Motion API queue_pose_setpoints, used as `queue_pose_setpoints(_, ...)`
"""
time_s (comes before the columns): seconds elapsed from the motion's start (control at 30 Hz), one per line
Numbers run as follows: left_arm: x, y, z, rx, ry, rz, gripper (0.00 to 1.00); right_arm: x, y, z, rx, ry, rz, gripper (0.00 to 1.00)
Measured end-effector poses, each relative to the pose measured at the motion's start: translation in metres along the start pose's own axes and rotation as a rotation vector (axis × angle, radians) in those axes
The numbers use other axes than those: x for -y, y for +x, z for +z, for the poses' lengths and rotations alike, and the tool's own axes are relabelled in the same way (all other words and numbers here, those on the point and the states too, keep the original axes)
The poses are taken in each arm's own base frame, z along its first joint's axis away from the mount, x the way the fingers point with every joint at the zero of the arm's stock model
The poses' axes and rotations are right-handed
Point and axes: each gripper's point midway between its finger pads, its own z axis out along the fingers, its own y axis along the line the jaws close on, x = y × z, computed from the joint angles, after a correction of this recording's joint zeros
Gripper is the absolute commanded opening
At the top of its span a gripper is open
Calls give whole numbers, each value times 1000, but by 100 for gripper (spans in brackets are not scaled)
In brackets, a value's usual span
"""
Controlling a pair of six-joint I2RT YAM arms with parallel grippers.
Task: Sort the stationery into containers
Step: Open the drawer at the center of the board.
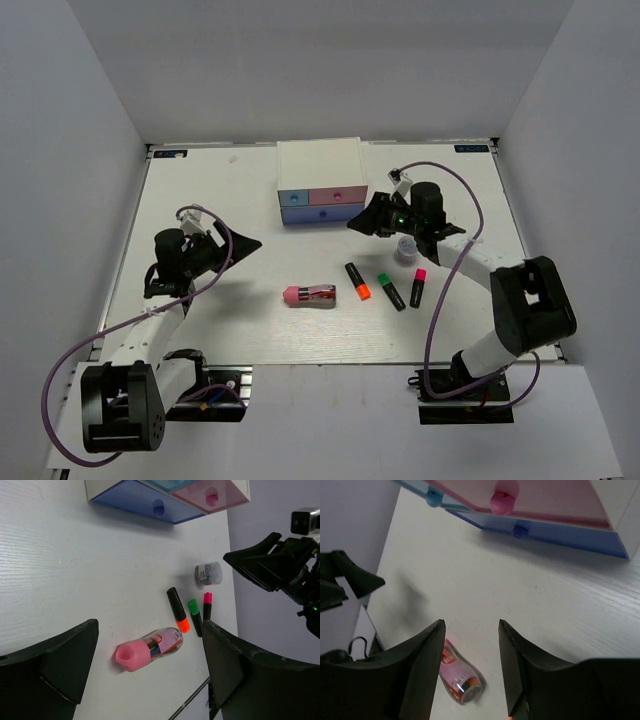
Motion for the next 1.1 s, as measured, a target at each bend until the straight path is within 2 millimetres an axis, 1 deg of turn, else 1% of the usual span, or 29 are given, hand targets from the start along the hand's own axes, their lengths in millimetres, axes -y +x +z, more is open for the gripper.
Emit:
queue_pose_setpoints(0.1, 0, 2, 1, -8, -1, -1, 94, 3, 2, 14, 2, 27, 125, 57)
queue_pose_setpoints(0.17, -1, 4, 1, -10, -1, -2, 94, 3, -2, 23, 10, 35, 187, 59)
queue_pose_setpoints(0.37, -8, 14, 2, -27, -18, -24, 94, -2, -32, 46, 82, 37, 283, 59)
queue_pose_setpoints(0.47, -9, 14, 2, -27, -21, -27, 94, -3, -41, 54, 114, 45, 314, 57)
queue_pose_setpoints(0.57, -10, 14, 2, -24, -25, -27, 94, -3, -39, 58, 122, 60, 339, 57)
queue_pose_setpoints(0.7, -9, 16, 3, -27, -23, -29, 94, -6, -35, 63, 124, 71, 360, 54)
queue_pose_setpoints(0.77, -9, 17, 3, -29, -22, -30, 94, -7, -34, 65, 128, 76, 366, 50)
queue_pose_setpoints(0.83, -9, 17, 3, -31, -21, -31, 93, -7, -33, 67, 134, 86, 374, 48)
queue_pose_setpoints(0.87, -8, 18, 3, -31, -20, -31, 93, -7, -32, 68, 136, 91, 379, 46)
queue_pose_setpoints(0.9, -8, 18, 4, -33, -18, -29, 93, -6, -31, 69, 139, 100, 383, 44)
queue_pose_setpoints(1.0, -7, 18, 4, -33, -15, -25, 93, -1, -28, 74, 145, 125, 394, 44)
queue_pose_setpoints(1.03, -6, 18, 3, -31, -15, -24, 93, 1, -27, 75, 147, 132, 398, 42)
queue_pose_setpoints(1.1, -6, 18, 2, -25, -12, -20, 93, 5, -25, 76, 153, 150, 410, 42)
